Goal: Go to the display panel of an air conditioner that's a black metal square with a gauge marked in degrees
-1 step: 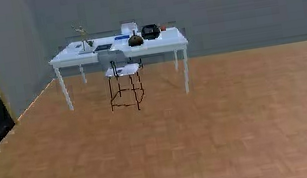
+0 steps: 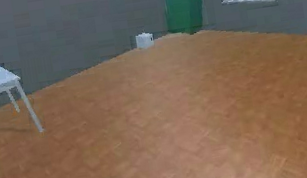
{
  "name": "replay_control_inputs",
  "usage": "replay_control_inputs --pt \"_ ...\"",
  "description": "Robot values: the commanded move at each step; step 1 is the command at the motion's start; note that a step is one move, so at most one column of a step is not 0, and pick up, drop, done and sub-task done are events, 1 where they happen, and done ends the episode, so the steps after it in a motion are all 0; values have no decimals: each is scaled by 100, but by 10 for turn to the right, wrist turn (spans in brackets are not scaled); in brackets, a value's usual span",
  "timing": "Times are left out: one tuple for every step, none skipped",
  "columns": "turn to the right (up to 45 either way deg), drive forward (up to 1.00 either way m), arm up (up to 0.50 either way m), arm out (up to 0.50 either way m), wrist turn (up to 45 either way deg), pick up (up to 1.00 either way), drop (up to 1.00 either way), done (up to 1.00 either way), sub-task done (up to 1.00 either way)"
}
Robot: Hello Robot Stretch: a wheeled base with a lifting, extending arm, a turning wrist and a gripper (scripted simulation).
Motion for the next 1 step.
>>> replay_control_inputs --pt "450 0 0 0 0 0 0 0 0"
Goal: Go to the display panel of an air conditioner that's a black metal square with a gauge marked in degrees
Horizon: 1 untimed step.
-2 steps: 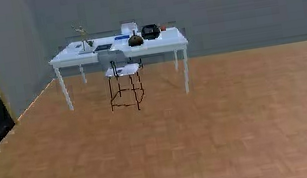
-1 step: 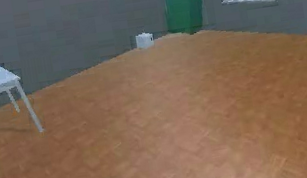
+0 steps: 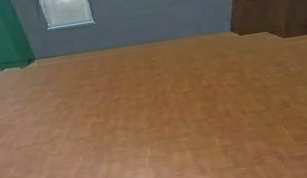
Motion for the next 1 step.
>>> replay_control_inputs --pt "300 0 0 0 0 0 0 0 0"
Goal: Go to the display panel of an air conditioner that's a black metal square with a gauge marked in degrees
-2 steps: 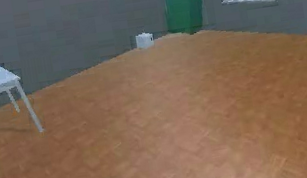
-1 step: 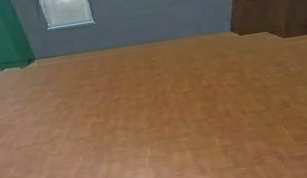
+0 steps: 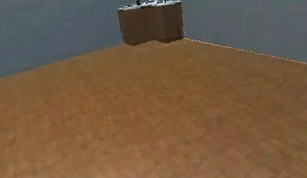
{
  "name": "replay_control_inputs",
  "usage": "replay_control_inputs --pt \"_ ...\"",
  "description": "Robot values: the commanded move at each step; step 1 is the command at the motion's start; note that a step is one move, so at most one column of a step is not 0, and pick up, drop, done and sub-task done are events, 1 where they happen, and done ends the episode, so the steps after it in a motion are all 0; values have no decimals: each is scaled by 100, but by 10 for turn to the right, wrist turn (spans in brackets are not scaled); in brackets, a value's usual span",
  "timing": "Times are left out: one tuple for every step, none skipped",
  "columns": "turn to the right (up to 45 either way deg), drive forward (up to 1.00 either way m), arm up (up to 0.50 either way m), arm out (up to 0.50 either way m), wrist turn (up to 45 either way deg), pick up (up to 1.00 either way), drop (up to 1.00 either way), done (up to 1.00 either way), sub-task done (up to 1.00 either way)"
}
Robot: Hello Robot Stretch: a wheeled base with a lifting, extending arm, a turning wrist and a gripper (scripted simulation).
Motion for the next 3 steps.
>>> replay_control_inputs --pt "0 100 0 0 0 0 0 0 0" --pt "0 100 0 0 0 0 0 0 0" --pt "0 100 0 0 0 0 0 0 0"
